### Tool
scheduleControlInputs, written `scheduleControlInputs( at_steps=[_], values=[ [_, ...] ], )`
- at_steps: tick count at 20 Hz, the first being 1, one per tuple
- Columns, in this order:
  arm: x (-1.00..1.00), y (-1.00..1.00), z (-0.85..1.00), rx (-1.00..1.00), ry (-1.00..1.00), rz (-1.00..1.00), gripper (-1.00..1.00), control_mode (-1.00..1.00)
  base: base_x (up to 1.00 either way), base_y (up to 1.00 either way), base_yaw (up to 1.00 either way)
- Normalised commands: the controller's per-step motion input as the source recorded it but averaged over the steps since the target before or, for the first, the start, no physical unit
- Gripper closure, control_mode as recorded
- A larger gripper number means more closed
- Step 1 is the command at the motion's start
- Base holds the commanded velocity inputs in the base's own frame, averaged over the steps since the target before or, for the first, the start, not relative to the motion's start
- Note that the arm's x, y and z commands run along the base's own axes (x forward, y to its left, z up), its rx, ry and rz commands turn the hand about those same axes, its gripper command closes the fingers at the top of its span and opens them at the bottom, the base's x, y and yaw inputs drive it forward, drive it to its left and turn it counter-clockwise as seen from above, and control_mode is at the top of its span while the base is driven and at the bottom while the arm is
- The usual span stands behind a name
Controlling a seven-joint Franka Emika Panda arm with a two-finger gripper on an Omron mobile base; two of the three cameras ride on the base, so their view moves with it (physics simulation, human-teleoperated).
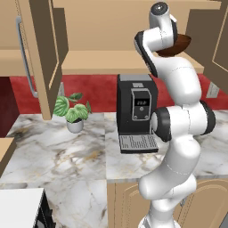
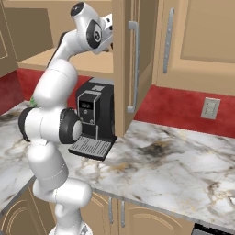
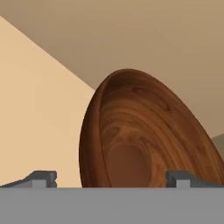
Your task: Move the bowls from the cabinet to the plates on the dining table.
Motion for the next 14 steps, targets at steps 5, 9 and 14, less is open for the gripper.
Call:
scheduleControlInputs(
  at_steps=[5, 9, 14],
  values=[
    [0.09, -0.15, 0.00, -0.02, 0.04, 0.00, -1.00, -1.00, 0.00, 0.00, 0.00],
    [0.00, 0.00, 0.00, 0.00, 0.02, 0.00, 1.00, -1.00, 0.00, 0.00, 0.00],
    [0.00, 0.00, 0.00, 0.00, 0.02, 0.00, 1.00, -1.00, 0.00, 0.00, 0.00]
  ],
)
